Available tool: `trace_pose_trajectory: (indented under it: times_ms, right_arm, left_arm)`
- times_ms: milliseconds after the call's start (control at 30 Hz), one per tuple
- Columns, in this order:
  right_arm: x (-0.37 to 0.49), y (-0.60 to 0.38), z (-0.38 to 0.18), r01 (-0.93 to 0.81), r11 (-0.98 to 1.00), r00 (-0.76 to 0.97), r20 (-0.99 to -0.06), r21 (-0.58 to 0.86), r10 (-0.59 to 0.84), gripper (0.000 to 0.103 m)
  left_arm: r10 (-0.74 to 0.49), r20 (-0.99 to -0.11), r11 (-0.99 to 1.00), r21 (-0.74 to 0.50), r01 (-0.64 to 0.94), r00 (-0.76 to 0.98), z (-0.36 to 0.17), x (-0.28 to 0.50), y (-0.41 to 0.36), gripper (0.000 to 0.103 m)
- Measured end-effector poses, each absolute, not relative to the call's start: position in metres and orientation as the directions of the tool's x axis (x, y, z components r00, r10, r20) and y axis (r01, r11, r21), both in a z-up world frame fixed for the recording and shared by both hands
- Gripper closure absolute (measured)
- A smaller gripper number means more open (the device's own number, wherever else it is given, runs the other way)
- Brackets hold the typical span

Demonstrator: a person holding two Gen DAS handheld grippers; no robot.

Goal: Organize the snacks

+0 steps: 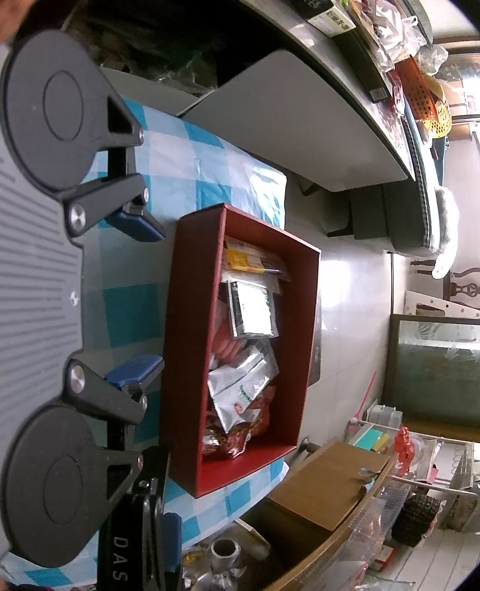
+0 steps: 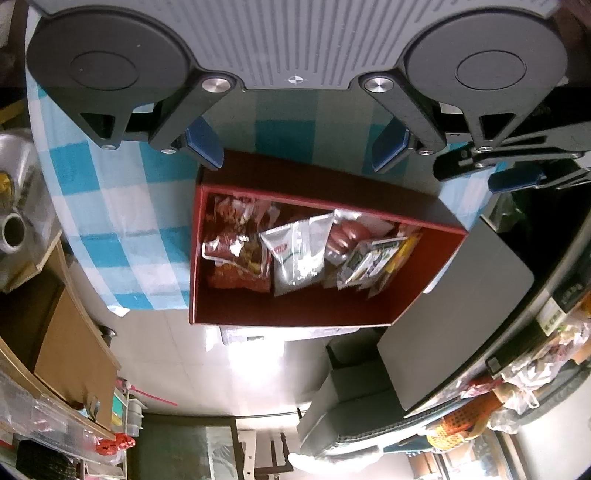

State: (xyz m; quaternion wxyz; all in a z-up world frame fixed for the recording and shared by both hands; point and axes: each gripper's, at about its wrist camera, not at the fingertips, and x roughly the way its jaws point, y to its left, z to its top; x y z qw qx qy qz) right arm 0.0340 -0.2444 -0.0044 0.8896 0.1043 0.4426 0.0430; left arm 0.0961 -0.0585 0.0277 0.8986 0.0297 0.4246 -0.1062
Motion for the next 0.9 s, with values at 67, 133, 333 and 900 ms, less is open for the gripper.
trace_pose_trajectory:
  times_ms: [67,133,333,900]
  right_arm:
    - [0.028,-0.243,-0.006,0.017,0.974,0.599,-0.782,0.226,0.171,0.011]
    - [0.022,-0.240,-0.007,0.015,0.974,0.595,-0.785,0.226,0.173,0.011]
    - [0.000,-0.236,-0.006,0.018,0.971,0.599,-0.780,0.240,0.182,0.011]
    - [-0.048,-0.229,-0.002,-0.003,0.970,0.597,-0.778,0.243,0.197,0.011]
  left_arm:
    - [-0.168,-0.769,0.974,-0.035,0.222,0.617,0.028,0.091,-0.058,0.041]
    - [-0.173,-0.769,0.972,-0.034,0.231,0.615,0.028,0.084,-0.059,0.041]
    - [-0.185,-0.763,0.969,-0.036,0.245,0.620,0.030,0.064,-0.056,0.041]
    - [-0.164,-0.763,0.970,-0.009,0.243,0.626,0.028,0.015,-0.049,0.036]
